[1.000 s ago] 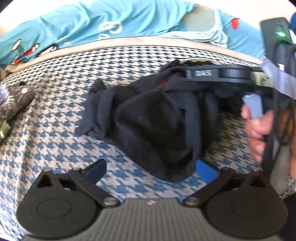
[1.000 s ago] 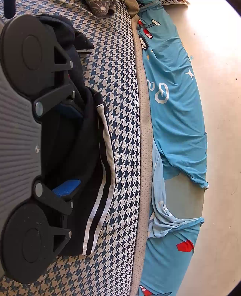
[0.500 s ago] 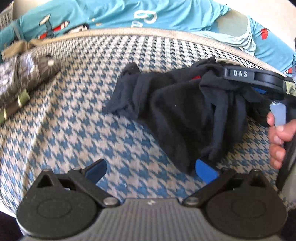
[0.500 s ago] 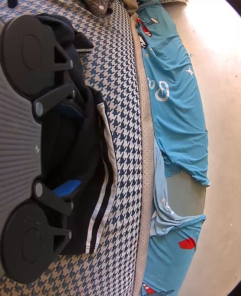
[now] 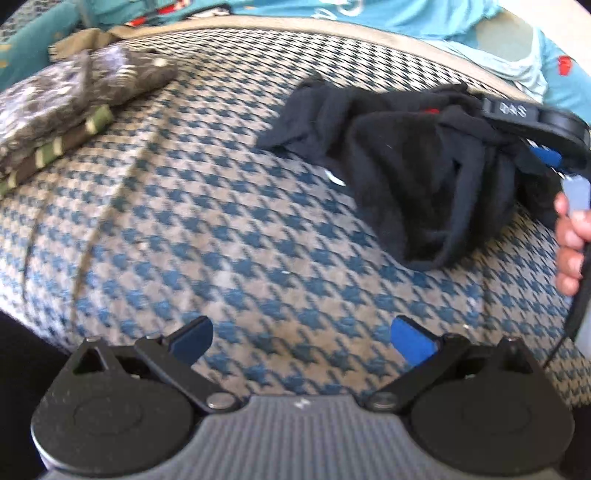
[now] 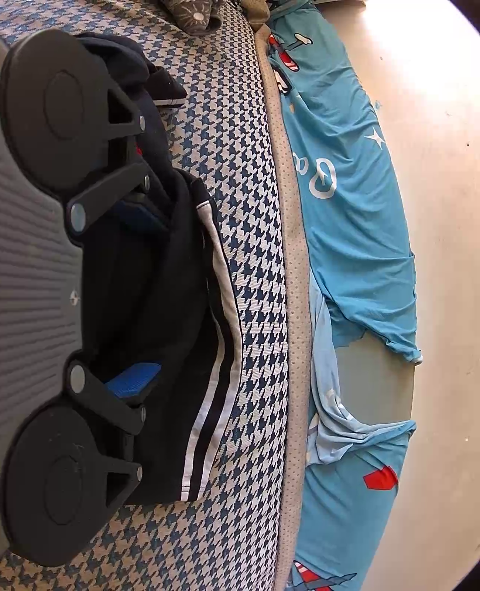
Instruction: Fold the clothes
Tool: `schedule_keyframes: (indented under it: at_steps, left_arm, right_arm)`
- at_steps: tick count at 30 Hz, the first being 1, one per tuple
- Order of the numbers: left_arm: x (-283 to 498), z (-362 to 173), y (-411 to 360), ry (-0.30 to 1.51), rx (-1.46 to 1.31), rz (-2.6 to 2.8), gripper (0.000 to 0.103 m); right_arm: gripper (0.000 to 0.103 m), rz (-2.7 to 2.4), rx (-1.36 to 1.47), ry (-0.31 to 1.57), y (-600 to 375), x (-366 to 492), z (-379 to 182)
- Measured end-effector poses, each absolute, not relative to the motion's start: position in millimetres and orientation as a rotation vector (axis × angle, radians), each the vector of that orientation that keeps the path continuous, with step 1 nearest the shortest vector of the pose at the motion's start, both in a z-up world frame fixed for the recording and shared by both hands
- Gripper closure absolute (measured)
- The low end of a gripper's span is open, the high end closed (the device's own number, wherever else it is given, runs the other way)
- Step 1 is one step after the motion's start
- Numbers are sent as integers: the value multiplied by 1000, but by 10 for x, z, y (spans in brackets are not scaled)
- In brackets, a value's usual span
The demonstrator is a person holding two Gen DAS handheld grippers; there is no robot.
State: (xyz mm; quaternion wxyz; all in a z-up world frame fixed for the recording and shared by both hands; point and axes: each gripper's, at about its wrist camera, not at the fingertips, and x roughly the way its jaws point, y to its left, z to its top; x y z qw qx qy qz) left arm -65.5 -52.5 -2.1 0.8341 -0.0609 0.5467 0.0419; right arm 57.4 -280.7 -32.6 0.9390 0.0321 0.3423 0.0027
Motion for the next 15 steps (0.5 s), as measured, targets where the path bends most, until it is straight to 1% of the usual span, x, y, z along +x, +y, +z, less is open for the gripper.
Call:
schedule_keyframes:
  at_steps: [6, 15]
  left_arm:
    - [-727, 63, -451, 1124, -134, 133, 0]
    - [-782, 47, -436, 1102, -132, 143, 0]
  right_arm:
    - [26, 10, 68, 688, -2813, 532, -318]
    - [26, 14, 73, 685, -2822, 502, -332]
